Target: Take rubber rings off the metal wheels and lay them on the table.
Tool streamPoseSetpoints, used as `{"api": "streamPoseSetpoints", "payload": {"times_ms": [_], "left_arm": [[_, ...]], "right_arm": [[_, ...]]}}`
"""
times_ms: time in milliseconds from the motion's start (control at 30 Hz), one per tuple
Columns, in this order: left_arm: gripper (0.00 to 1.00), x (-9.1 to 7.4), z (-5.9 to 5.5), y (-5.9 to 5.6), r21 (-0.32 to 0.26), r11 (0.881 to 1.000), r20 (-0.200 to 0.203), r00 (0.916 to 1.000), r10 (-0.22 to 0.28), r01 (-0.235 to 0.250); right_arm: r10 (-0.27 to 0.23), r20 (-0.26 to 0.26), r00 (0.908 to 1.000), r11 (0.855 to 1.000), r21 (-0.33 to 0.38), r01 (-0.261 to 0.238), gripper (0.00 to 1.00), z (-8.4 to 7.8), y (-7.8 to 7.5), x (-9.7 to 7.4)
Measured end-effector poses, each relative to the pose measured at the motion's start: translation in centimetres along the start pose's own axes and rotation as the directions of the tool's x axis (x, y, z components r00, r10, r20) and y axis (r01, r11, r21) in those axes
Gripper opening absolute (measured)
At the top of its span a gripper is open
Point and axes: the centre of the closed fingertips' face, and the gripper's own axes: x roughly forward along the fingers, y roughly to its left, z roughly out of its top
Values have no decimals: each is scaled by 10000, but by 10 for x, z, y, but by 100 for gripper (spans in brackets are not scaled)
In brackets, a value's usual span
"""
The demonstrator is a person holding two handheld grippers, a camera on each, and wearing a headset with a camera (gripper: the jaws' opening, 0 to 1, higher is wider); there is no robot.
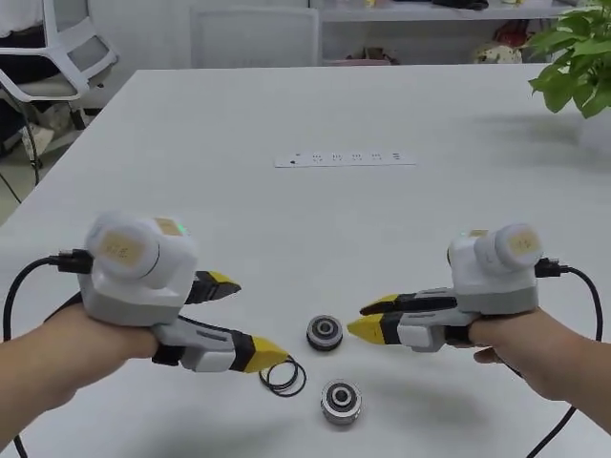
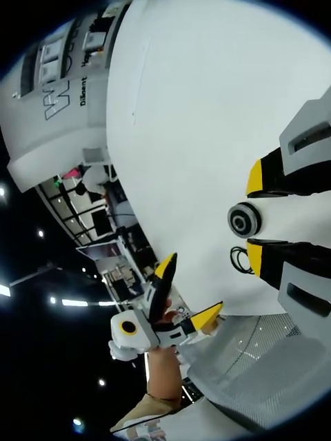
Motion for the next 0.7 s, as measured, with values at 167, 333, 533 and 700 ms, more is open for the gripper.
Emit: {"api": "streamPoseSetpoints", "payload": {"times_ms": [167, 333, 533, 700], "left_arm": [[65, 4, 0, 0, 45, 10000, -38, 10000, -31, 31], [63, 9, 0, 0, 143, 9999, -87, 9999, -65, 66], [60, 15, 1, 0, 195, 9997, -128, 9998, -148, 150], [58, 20, 1, -1, 261, 9994, -181, 9996, -222, 226]], "right_arm": [[-8, -189, 9998, 9997, -226, 4, 22, -5, 0, 1], [-21, -351, 9994, 9989, -473, 4, 22, -7, 0, 3], [14, -530, 9986, 9970, -771, -55, 23, -10, 1, 6], [44, -697, 9976, 9948, -1010, -114, 23, -13, 1, 10]]}}
